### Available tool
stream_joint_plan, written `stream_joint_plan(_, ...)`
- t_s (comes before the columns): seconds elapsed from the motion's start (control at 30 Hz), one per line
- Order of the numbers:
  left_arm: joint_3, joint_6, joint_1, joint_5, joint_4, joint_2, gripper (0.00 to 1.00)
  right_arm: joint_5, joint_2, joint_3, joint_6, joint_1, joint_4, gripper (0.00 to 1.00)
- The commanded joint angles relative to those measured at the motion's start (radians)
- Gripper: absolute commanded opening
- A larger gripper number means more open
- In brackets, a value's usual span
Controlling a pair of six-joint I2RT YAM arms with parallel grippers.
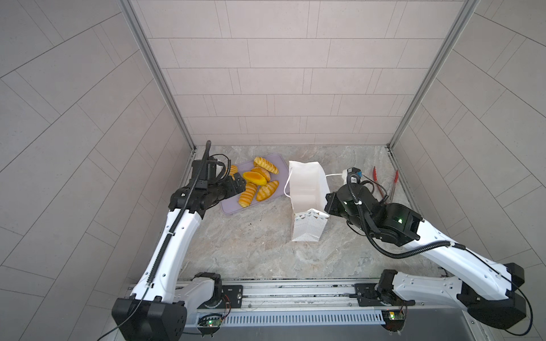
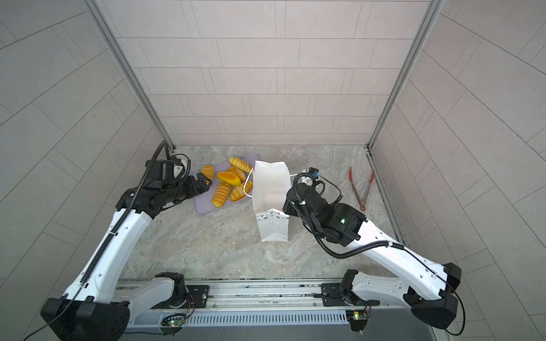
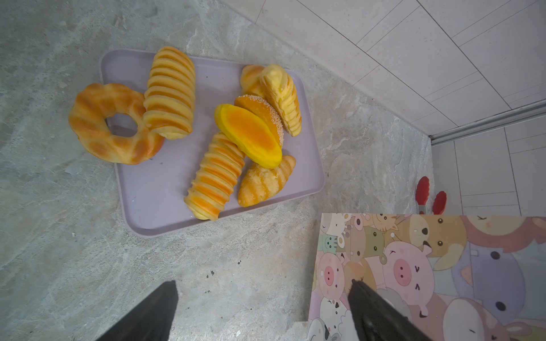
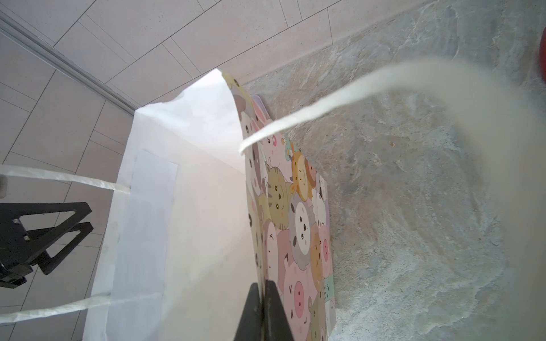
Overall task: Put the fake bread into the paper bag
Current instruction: 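Grasp the bag's top edge with the right gripper and drag it toward the tray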
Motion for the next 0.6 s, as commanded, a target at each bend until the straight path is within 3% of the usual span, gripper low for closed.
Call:
stream_joint_plan(0.0, -0.022, 0.019, 0.028, 0.046, 0.021, -0.020, 0.97, 0.100, 0.009, 0.029, 0.109, 0.044, 0.006, 0.00)
stream_joint_plan(0.57, -0.050, 0.011, 0.074, 0.103, 0.038, -0.041, 0.97, 0.093, 0.078, 0.007, 0.214, 0.148, 0.049, 0.03)
